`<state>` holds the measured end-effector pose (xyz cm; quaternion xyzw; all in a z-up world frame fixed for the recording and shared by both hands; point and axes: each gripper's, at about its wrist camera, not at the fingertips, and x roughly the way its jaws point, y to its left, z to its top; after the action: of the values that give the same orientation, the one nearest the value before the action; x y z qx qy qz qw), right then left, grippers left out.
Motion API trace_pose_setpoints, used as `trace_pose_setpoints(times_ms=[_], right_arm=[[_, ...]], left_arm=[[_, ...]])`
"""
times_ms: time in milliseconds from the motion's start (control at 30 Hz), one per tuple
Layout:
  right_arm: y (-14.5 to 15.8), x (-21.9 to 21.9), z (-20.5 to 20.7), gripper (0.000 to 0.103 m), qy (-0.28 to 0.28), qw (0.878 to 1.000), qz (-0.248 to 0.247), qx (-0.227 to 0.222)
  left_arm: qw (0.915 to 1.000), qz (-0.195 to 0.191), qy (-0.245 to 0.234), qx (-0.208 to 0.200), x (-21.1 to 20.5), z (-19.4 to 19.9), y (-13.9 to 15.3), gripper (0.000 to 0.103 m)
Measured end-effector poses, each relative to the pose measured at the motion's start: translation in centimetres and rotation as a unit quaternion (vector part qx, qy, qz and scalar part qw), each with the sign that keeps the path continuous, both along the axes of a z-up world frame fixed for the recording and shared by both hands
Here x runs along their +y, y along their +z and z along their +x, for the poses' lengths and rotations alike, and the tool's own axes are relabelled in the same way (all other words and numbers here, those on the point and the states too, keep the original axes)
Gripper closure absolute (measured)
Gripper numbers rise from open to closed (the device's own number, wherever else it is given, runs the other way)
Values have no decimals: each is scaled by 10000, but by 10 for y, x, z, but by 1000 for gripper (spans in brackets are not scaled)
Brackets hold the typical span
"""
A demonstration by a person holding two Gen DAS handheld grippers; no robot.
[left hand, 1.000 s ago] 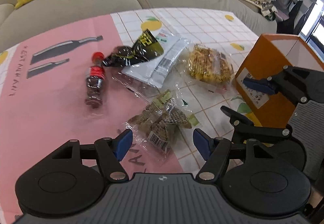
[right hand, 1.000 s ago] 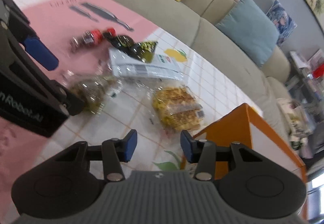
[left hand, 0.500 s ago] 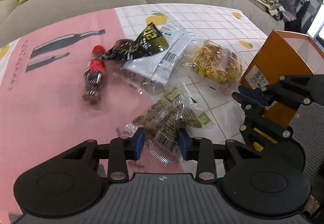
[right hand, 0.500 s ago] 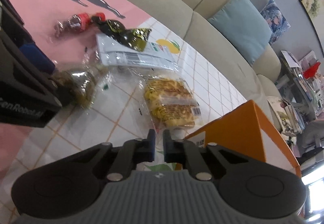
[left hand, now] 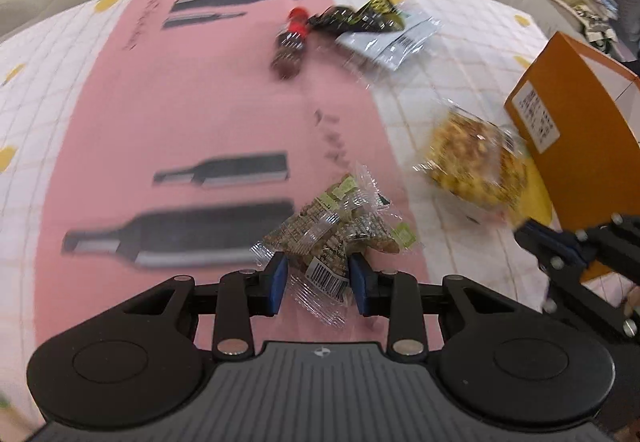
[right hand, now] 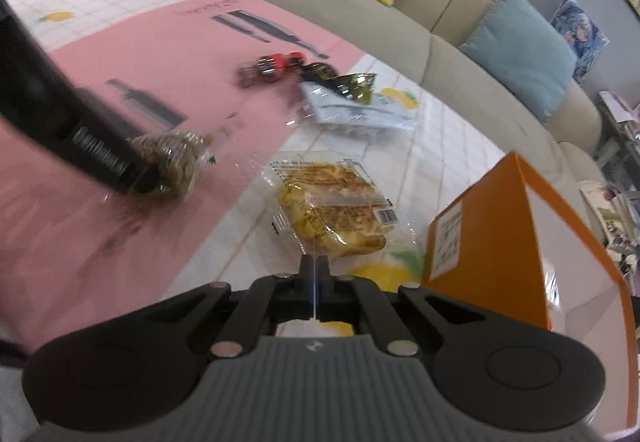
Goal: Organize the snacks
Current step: 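Grasp green-label nut pack with left tool while right tool grasps yellow cracker bag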
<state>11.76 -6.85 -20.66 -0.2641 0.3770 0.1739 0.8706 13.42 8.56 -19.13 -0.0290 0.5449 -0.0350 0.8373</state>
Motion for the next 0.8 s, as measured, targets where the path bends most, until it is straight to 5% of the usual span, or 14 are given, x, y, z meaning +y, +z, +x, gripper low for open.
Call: trace_pose_setpoints(times_ms=[200, 467, 533, 633, 700, 800], right_arm=[[13, -11, -32, 103, 63, 9991, 238, 351], [15, -29, -30, 103, -373, 9905, 624, 1170], [14, -34, -27, 103, -490, 9869, 753, 1342], [16, -41, -24, 87, -700, 9823, 942, 1461], [20, -47, -23, 58, -849, 9794, 1108, 1456], [24, -57, -17, 48, -1138, 9691, 1584, 1510]], left_arm=[[9996, -98, 163, 228, 1, -26, 1, 66], [9997, 62, -209, 140, -11, -37, 5, 63], [9990, 120, -422, 68, -13, -37, 9, 52], [9960, 134, -870, -115, -15, -37, 17, 35], [9920, 241, -1213, -265, -19, -36, 21, 26], [9828, 536, -1754, -234, -29, -33, 18, 23]])
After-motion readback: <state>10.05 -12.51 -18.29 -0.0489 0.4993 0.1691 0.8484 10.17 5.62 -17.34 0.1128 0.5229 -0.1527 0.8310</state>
